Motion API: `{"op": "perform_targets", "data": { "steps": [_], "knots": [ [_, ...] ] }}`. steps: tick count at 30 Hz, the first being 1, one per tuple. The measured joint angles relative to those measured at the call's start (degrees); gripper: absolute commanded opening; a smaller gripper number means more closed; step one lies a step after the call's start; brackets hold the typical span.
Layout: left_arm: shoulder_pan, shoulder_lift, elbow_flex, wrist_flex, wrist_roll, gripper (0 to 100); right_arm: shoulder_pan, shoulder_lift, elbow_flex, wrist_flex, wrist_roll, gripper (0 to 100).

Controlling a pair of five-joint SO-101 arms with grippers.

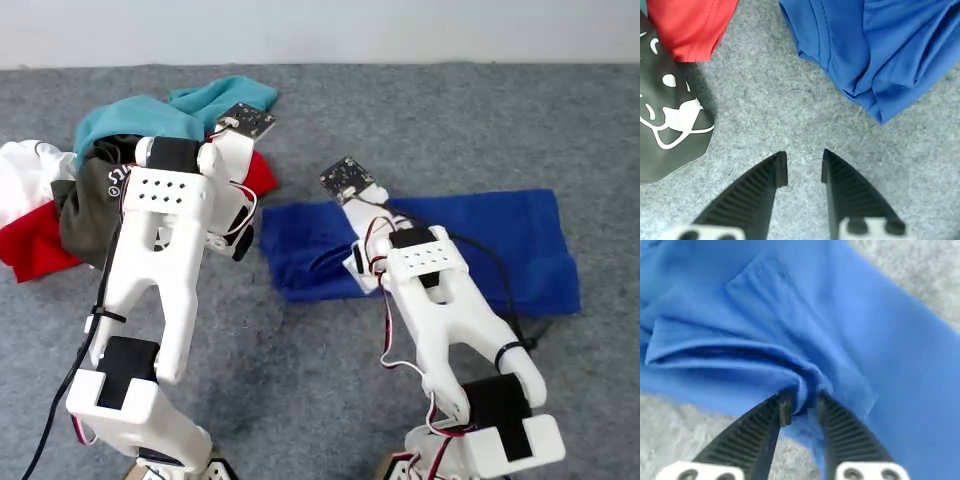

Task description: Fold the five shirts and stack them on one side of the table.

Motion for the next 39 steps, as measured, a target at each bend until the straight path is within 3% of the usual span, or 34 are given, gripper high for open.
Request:
{"op": "perform_targets", "data": {
  "steps": [15, 24, 31, 39],
  "knots": [
    [0.00, 0.00, 0.00, 0.00, 0.00, 13, 9.14, 8.88, -5.36, -5.36, -0.53, 15.8],
    [0.00, 0.00, 0.00, 0.00, 0.00, 13, 7.56, 6.33, -14.68, 10.20, -0.53, 15.8],
    [1.41, 0.00, 2.29, -0.09, 0.26, 13, 6.33, 5.54, -15.03, 12.84, -0.53, 15.8],
    [13.36, 0.00, 12.40, -0.26, -2.55, 13, 22.07, 4.40, -15.03, 19.34, -0.44, 15.6]
  ]
}}
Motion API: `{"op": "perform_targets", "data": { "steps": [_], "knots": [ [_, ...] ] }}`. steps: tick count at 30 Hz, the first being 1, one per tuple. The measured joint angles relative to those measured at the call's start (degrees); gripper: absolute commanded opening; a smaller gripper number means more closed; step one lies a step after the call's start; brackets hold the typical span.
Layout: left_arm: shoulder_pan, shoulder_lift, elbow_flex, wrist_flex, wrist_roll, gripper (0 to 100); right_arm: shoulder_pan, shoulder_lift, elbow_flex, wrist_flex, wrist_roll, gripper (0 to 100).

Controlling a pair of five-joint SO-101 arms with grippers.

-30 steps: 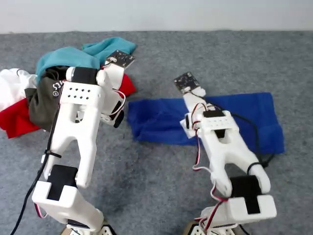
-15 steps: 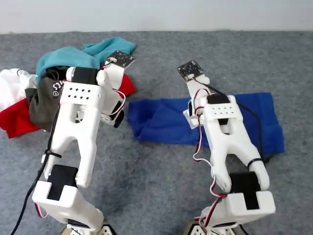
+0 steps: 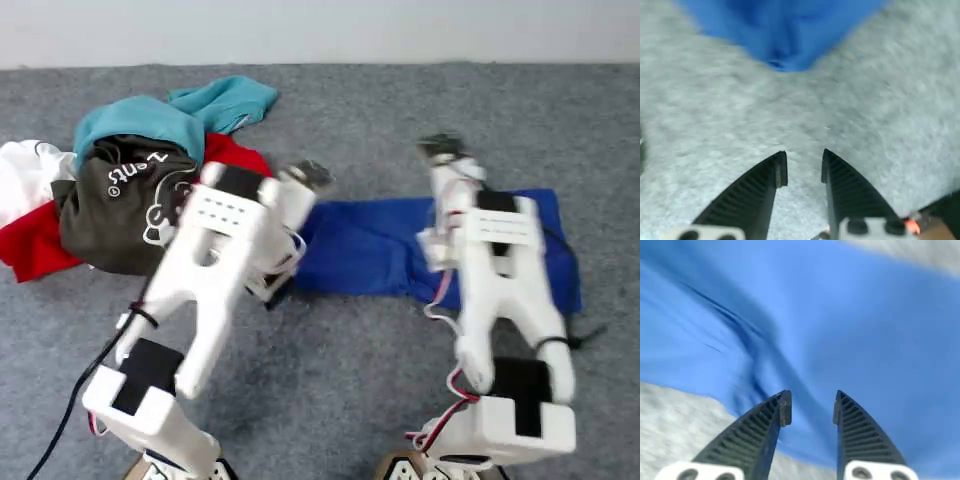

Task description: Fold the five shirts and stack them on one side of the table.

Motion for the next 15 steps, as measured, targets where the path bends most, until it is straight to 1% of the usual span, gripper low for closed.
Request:
{"op": "perform_targets", "data": {
  "steps": [2, 6, 13, 15],
  "knots": [
    [1.93, 0.00, 2.11, -0.97, -0.53, 13, 5.45, -0.53, 0.00, 0.53, 0.97, 15.6],
    [2.46, 0.00, 4.48, -6.33, -0.26, 13, 13.98, -0.53, 0.00, 0.70, 2.46, 15.5],
    [2.81, 0.00, 4.84, -15.30, 0.00, 13, 21.01, -0.53, 0.00, -0.53, 3.43, 15.5],
    [2.81, 0.00, 4.84, -17.93, 1.76, 13, 21.98, -0.53, 0.70, -1.67, 3.43, 15.6]
  ]
}}
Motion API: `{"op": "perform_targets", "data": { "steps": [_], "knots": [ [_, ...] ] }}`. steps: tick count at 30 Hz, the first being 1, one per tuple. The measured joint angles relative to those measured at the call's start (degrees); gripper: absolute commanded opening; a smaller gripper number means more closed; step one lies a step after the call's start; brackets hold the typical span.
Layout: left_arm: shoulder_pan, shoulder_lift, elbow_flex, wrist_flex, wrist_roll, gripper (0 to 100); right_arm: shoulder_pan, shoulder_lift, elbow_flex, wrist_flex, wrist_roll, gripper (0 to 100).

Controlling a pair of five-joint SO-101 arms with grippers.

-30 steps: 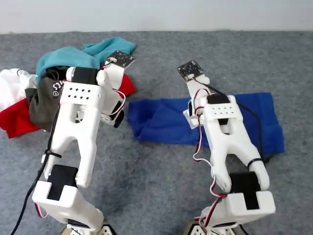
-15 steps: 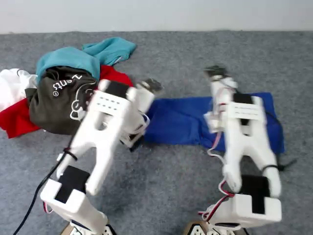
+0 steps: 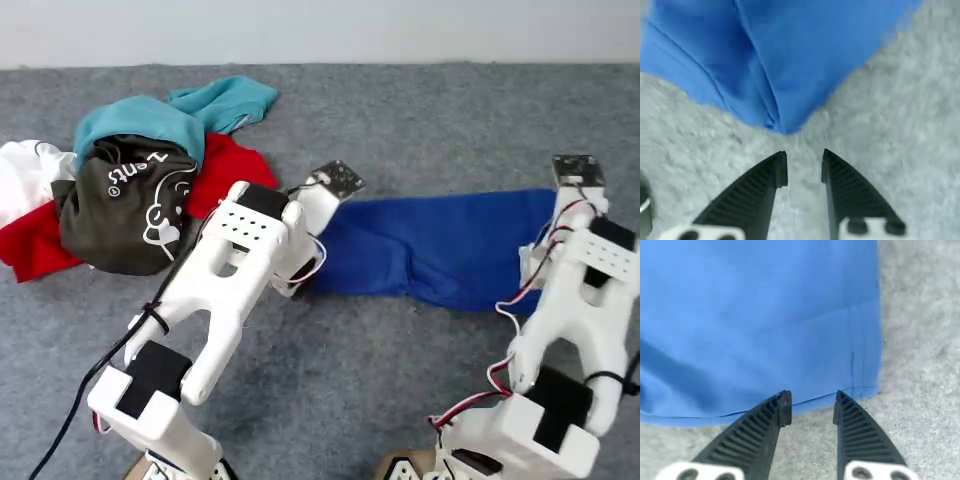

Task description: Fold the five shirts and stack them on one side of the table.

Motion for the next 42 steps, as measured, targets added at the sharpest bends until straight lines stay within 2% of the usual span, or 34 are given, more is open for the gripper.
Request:
{"op": "perform_targets", "data": {
  "steps": [8, 17, 30, 33, 37, 42],
  "knots": [
    [0.00, 0.00, 3.69, -6.86, 1.76, 13, 3.08, 0.00, 8.09, -9.05, 0.00, 15.7],
    [0.00, 0.00, 9.67, -14.68, 1.76, 13, 8.44, 0.00, 8.88, -15.03, 0.00, 15.7],
    [0.00, 5.98, 10.64, -18.29, 1.76, 13, 9.14, 9.49, 9.05, -21.45, 0.00, 15.2],
    [0.00, 5.98, 10.55, -18.37, 1.67, 10, 9.14, 9.67, 8.97, -21.45, 0.97, 9.5],
    [0.09, 5.98, 10.55, -18.37, 1.67, 4, 9.14, 9.67, 8.97, -21.45, 5.80, 2.3],
    [0.18, 5.98, 10.55, -18.20, 1.49, 3, 9.85, 9.67, 8.88, -21.63, 9.67, 1.1]
  ]
}}
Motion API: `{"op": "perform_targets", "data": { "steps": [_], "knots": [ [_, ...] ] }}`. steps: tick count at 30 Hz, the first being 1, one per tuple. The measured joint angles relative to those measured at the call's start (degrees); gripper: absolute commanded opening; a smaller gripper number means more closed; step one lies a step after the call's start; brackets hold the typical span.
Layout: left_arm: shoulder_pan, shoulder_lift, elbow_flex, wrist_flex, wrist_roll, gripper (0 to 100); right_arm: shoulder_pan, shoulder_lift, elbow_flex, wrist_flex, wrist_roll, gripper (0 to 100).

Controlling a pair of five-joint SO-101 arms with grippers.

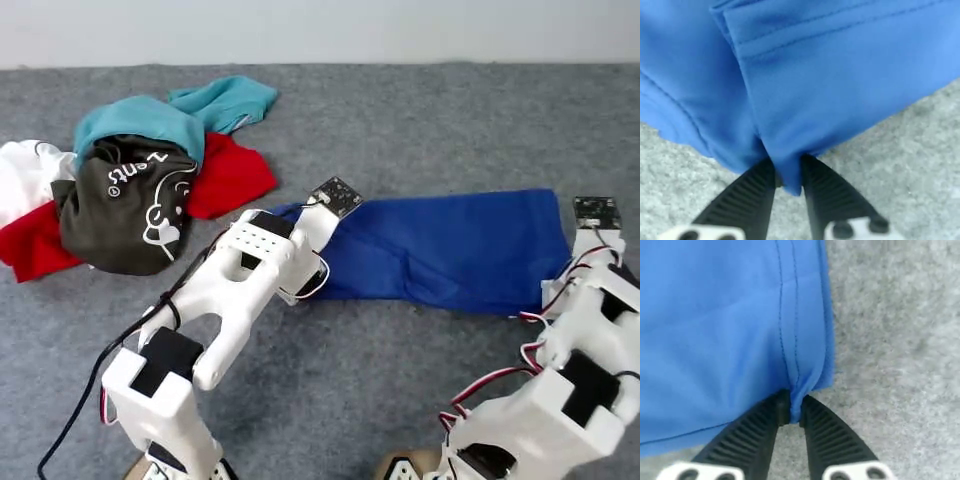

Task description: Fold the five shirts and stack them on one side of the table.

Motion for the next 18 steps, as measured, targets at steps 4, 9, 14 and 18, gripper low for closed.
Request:
{"op": "perform_targets", "data": {
  "steps": [4, 9, 14, 18],
  "knots": [
    [0.00, 0.09, -3.08, 5.63, 0.00, 3, 1.41, 0.00, -0.09, 1.32, 0.97, 1.1],
    [0.00, 0.09, -8.62, 15.21, 0.00, 3, 3.16, -0.09, -0.26, 4.75, 1.14, 1.1],
    [0.00, 0.09, -9.41, 17.85, 0.00, 3, 3.69, -1.05, -0.26, 8.44, 2.99, 1.1],
    [0.00, 0.09, -9.41, 18.20, 0.00, 3, 4.22, -4.84, 0.09, 12.22, 3.43, 1.1]
  ]
}}
